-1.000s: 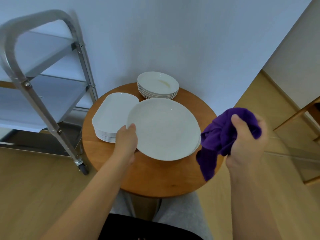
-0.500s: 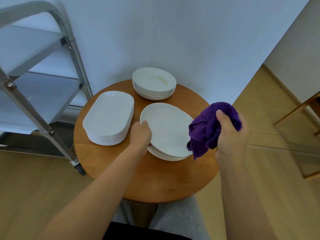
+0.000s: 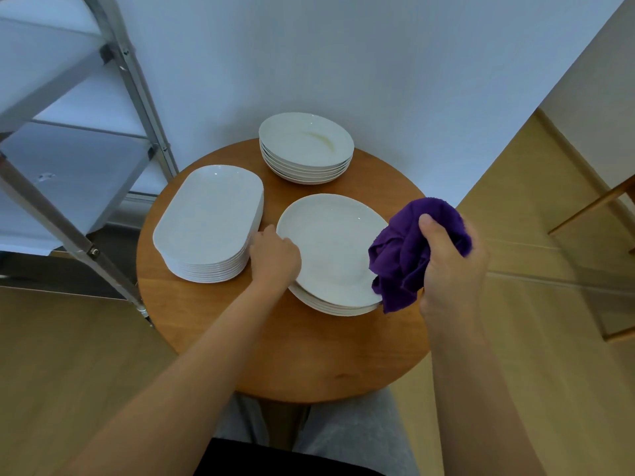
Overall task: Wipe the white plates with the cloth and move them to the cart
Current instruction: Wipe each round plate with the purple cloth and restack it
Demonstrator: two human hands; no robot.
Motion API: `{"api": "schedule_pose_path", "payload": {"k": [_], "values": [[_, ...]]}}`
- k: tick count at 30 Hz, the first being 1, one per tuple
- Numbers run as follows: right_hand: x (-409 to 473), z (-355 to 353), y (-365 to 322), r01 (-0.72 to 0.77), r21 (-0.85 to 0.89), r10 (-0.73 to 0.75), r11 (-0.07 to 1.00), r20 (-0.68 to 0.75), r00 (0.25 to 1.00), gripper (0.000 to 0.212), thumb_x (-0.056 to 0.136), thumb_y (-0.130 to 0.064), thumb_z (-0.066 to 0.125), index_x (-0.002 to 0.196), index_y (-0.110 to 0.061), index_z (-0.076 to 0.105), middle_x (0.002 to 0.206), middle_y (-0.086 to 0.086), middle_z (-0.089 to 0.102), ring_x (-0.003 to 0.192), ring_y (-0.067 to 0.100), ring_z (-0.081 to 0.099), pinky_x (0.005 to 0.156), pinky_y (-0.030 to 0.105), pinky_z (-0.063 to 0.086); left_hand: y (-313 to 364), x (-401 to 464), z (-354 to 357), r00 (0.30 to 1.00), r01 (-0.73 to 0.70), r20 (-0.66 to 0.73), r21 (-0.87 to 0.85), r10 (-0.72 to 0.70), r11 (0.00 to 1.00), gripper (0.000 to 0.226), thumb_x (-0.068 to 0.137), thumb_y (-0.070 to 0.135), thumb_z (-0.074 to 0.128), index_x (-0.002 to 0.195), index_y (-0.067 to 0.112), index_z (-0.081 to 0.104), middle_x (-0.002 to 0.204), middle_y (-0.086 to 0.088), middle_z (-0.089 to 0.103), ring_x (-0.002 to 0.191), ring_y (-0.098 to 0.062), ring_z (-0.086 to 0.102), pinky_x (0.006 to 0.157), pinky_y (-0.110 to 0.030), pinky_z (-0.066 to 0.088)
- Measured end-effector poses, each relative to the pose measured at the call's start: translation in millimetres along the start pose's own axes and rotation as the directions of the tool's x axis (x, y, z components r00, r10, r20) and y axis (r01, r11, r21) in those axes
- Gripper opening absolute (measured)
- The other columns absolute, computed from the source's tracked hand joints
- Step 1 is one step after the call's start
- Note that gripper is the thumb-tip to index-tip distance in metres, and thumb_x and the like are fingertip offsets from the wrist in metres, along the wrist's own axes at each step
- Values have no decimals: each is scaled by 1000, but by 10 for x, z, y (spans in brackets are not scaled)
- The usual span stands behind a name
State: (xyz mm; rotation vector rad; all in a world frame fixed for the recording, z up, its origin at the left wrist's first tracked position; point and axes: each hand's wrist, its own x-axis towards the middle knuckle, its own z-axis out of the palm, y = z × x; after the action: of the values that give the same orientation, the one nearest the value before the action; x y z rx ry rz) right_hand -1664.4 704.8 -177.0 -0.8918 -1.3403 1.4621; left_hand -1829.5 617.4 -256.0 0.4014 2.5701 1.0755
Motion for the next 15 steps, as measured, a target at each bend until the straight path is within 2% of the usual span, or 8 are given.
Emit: {"api": "schedule_pose_path", "payload": {"k": [4, 7, 10, 11, 12, 13, 14, 15], "values": [[-26, 70, 38, -48, 2, 48, 999, 13, 999, 22, 71, -31, 70, 92, -28, 67, 81, -13, 69, 78, 8, 67, 64, 30, 56, -76, -33, 100, 998, 65, 28, -112, -62, 992, 37, 97, 13, 39, 133, 2, 42, 132, -16, 50, 119, -32, 50, 94, -38, 47], [-48, 106, 56, -55, -10, 55, 998, 27, 998, 31, 74, -26, 70, 104, -18, 66, 84, -12, 68, 77, 6, 67, 60, 22, 53, -88, -21, 116, 992, 116, 67, -163, -106, 980, 39, 97, 15, 38, 134, 3, 40, 132, -15, 49, 119, -32, 49, 94, -40, 48], [-37, 123, 57, -83, 7, 82, 997, 44, 996, 24, 80, -19, 71, 104, -18, 66, 84, -11, 69, 79, 8, 67, 60, 22, 52, -47, -34, 71, 988, 135, 86, -92, -127, 987, 52, 97, 22, 44, 144, 7, 26, 145, -14, 35, 130, -32, 38, 103, -42, 40], [-22, 126, 50, -104, 30, 102, 994, 59, 993, 20, 80, -17, 71, 99, -20, 67, 82, -10, 69, 78, 9, 67, 61, 24, 53, -27, -89, 36, 998, 60, 38, -22, -59, 998, 62, 95, 27, 49, 147, 10, 19, 150, -12, 28, 136, -30, 31, 107, -41, 34], [-8, 132, 36, -139, 71, 133, 988, 84, 987, 18, 77, -18, 72, 94, -22, 68, 82, -8, 70, 80, 12, 68, 63, 27, 55, -11, -160, -2, 996, -90, -14, 26, 91, 996, 72, 92, 32, 54, 149, 14, 13, 154, -8, 21, 141, -27, 22, 111, -39, 27], [7, 145, 12, -196, 128, 181, 972, 119, 976, 21, 72, -20, 73, 93, -22, 69, 84, -5, 71, 83, 17, 69, 66, 32, 56, 5, -232, -29, 959, -283, -15, 24, 284, 959, 81, 88, 36, 60, 150, 18, 10, 157, -3, 16, 144, -23, 13, 112, -36, 20], [19, 162, -23, -258, 197, 227, 946, 165, 960, 30, 67, -21, 73, 96, -18, 68, 87, 0, 72, 85, 21, 70, 68, 36, 57, 58, -317, -56, 887, -456, 57, -49, 458, 889, 88, 84, 37, 65, 150, 24, 9, 158, 2, 14, 145, -19, 8, 112, -33, 15], [33, 186, -58, -312, 265, 260, 912, 214, 941, 41, 63, -22, 75, 102, -14, 66, 90, 3, 72, 86, 24, 71, 68, 38, 57, 133, -405, -84, 808, -540, 161, -186, 567, 821, 91, 80, 37, 69, 149, 30, 11, 156, 6, 18, 145, -14, 10, 112, -30, 16]]}}
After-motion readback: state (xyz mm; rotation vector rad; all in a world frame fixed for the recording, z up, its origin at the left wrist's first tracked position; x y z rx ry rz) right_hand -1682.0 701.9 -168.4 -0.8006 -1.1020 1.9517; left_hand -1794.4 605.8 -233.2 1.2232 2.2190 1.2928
